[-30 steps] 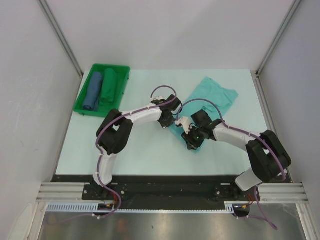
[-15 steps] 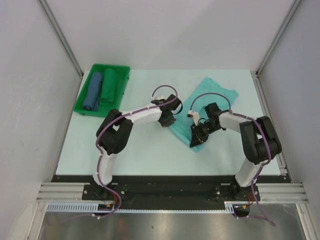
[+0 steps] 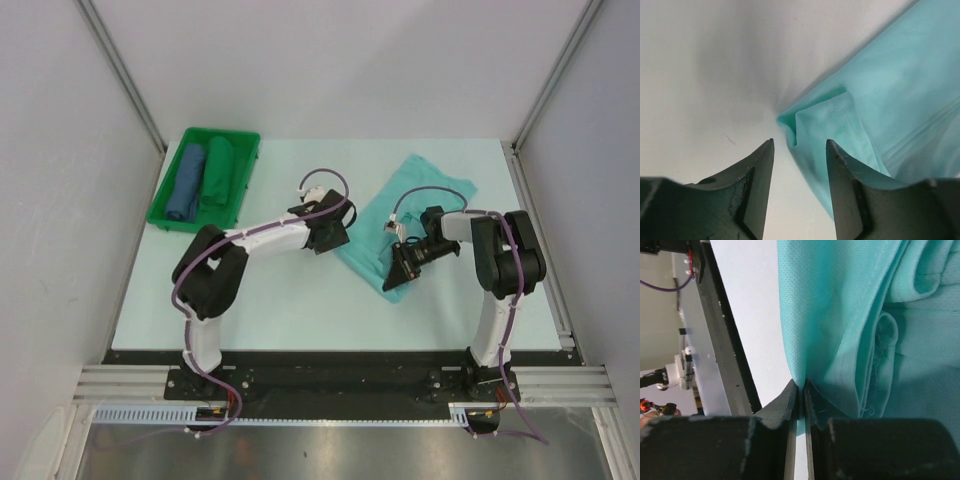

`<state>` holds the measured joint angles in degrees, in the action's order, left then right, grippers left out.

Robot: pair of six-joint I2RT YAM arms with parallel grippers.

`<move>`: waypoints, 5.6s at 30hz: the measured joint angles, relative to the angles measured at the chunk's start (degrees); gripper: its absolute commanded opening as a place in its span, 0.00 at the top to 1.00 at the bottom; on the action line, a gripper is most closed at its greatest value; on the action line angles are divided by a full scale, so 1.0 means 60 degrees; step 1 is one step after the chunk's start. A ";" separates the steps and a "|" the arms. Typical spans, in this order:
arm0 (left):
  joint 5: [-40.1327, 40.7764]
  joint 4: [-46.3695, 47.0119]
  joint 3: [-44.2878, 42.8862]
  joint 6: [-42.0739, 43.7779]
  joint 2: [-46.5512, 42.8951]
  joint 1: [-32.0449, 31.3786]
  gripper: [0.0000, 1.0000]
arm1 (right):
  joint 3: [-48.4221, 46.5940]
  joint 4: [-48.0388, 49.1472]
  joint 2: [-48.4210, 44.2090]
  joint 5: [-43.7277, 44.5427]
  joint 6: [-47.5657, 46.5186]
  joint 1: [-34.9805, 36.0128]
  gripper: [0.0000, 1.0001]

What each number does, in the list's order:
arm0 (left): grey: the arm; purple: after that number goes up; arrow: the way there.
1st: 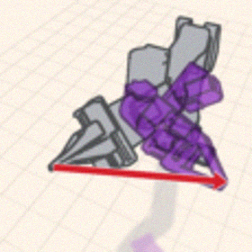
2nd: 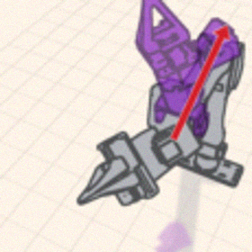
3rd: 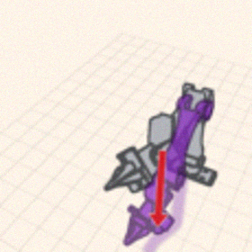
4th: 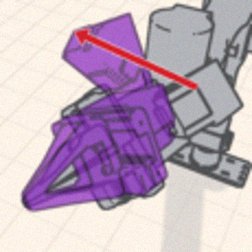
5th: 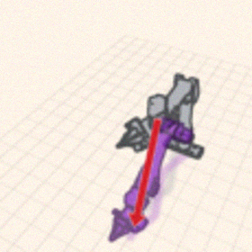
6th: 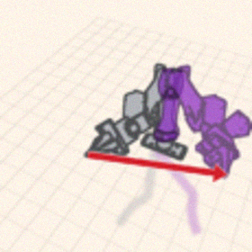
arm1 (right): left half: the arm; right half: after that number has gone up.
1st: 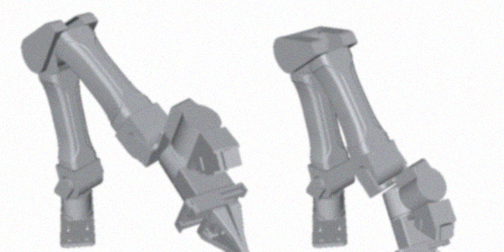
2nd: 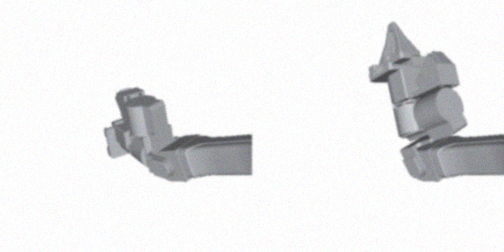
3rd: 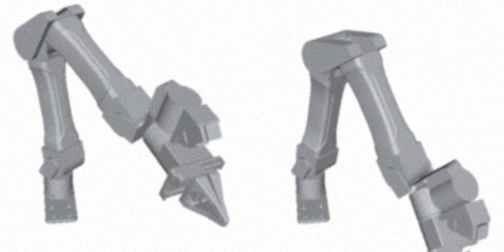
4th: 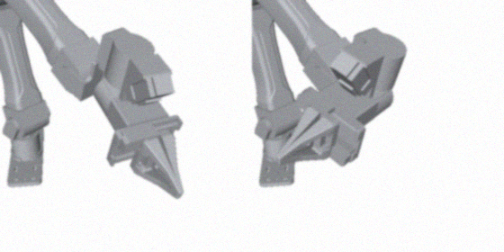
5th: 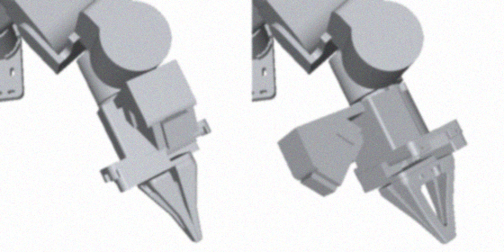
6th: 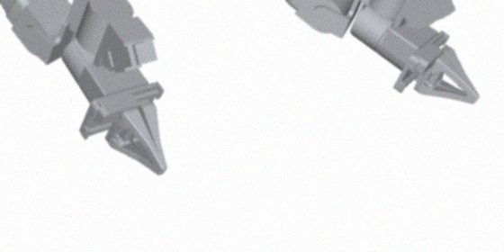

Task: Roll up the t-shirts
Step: Roll the T-shirt to the center of the board.

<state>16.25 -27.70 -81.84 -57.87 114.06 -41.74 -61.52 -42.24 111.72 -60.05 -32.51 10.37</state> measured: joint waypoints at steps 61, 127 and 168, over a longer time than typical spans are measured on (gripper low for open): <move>-0.1035 0.3544 0.1348 -0.0233 0.0295 -0.0933 0.99 | 0.0342 0.1279 -0.3366 0.3399 0.0361 -0.0160 0.58; -0.2353 0.3231 0.1005 -0.0590 0.0554 -0.0408 1.00 | 0.4299 0.5289 -0.5366 1.0823 0.0095 0.5118 0.50; -0.2728 0.3377 0.0973 -0.0601 0.0576 -0.0219 0.62 | 0.2226 0.3169 -0.3468 0.4812 -0.0856 0.1177 0.76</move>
<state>-0.12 -7.44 -76.01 -61.47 117.51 -43.05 -48.16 -23.22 90.91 -31.18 -37.65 17.43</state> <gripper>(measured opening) 0.263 0.264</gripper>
